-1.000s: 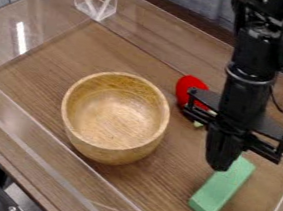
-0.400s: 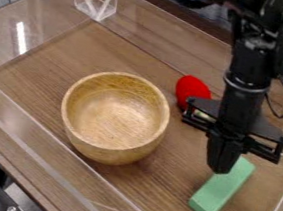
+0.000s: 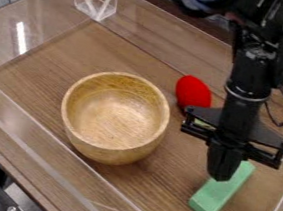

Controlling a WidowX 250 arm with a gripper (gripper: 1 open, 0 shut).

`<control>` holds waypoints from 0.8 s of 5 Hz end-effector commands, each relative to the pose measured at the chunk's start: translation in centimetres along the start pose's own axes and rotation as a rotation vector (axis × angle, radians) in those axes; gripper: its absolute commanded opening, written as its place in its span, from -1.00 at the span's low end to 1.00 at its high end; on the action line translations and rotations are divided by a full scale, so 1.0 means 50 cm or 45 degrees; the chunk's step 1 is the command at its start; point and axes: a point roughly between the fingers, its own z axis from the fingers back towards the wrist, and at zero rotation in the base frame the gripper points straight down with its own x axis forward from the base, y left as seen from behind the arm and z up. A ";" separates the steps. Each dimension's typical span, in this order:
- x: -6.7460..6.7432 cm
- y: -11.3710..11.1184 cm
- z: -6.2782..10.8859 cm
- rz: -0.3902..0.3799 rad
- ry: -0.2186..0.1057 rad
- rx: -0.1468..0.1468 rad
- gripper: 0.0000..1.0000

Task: Remove the green stick from the brown bowl and put it on the table

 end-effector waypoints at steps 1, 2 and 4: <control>0.004 -0.021 0.041 -0.032 -0.051 -0.036 -1.00; -0.004 -0.027 0.049 -0.031 -0.035 -0.030 1.00; -0.013 -0.006 0.075 0.005 -0.023 -0.029 1.00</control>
